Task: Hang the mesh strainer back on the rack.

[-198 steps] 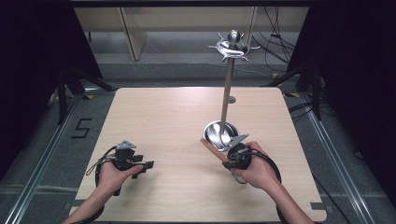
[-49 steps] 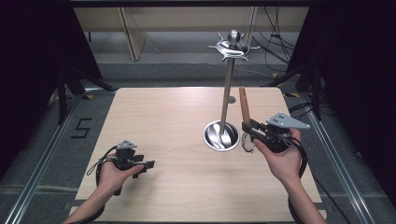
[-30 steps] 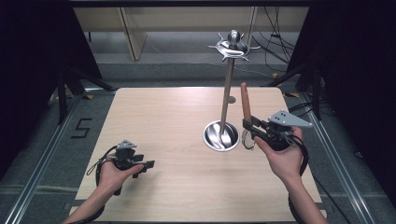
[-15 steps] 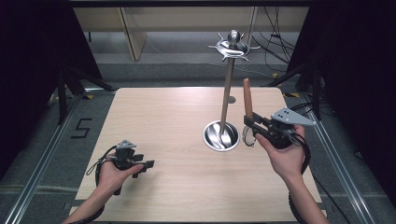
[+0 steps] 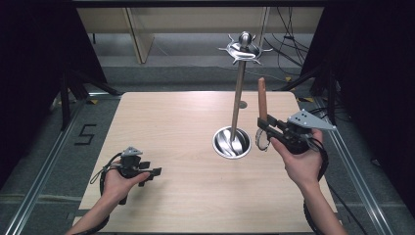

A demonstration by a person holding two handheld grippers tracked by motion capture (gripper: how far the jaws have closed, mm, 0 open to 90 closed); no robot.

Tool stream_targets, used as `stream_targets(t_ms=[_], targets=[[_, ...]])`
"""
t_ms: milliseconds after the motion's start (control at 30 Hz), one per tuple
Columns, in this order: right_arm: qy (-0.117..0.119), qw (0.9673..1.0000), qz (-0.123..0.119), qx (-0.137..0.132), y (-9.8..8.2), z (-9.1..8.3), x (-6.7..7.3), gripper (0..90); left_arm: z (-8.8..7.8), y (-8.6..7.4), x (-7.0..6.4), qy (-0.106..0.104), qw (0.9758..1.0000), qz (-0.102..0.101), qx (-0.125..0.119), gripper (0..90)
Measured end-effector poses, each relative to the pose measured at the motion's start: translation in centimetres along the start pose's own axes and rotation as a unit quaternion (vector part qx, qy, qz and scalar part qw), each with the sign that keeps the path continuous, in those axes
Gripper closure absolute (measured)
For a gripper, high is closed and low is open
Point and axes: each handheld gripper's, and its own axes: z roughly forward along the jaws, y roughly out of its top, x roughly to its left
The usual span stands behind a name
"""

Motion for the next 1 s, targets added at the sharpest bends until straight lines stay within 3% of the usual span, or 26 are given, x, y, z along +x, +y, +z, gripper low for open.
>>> stream_targets(t_ms=[33, 67, 267, 333, 367, 467, 500, 700, 767, 800, 1000], targets=[[-0.001, 0.9999, 0.011, 0.003, 0.1, -0.1, 0.1, 70.3, 0.0, 0.0, 0.0, 0.000, 1.0000, 0.000, 0.000, 38.3], [0.001, 1.0000, 0.001, -0.001, 0.1, -0.1, 0.0, 70.3, 0.0, 0.0, 0.0, 0.000, 1.0000, 0.001, 0.000, 38.3], [-0.003, 0.9999, 0.011, -0.007, 0.6, -0.3, 0.0, 70.3, 0.1, 0.0, -0.1, 0.000, 1.0000, -0.003, -0.005, 38.3], [-0.006, 0.9999, 0.000, -0.015, 0.8, -0.3, -0.2, 70.3, 0.1, 0.0, -0.1, -0.005, 1.0000, -0.001, -0.003, 38.3], [-0.004, 0.9999, 0.008, -0.012, 0.8, -0.4, -0.2, 70.3, 0.1, 0.0, -0.1, -0.004, 1.0000, -0.001, -0.004, 38.3], [-0.003, 0.9998, 0.002, -0.019, 1.0, -0.5, -0.3, 70.3, 0.0, 0.0, -0.1, -0.005, 1.0000, 0.005, 0.000, 38.2], [-0.006, 0.9998, 0.007, -0.018, 1.1, -0.5, -0.2, 70.3, 0.1, 0.0, -0.3, 0.001, 0.9999, -0.007, -0.010, 38.1], [-0.004, 0.9998, 0.012, -0.016, 1.2, -0.4, 0.0, 70.3, 0.2, 0.0, -0.3, -0.005, 0.9999, -0.008, -0.012, 38.1], [-0.002, 0.9998, 0.008, -0.020, 1.3, -0.4, -0.1, 70.3, 0.2, 0.0, -0.3, -0.005, 0.9999, -0.007, -0.011, 38.0], [-0.002, 0.9997, 0.005, -0.024, 1.5, -0.3, -0.1, 70.4, 0.1, 0.0, -0.1, -0.005, 1.0000, 0.004, 0.001, 38.1], [0.000, 0.9996, 0.006, -0.028, 1.9, -0.4, 0.0, 70.4, 0.2, 0.0, -0.3, -0.006, 0.9999, -0.008, -0.012, 38.1]])
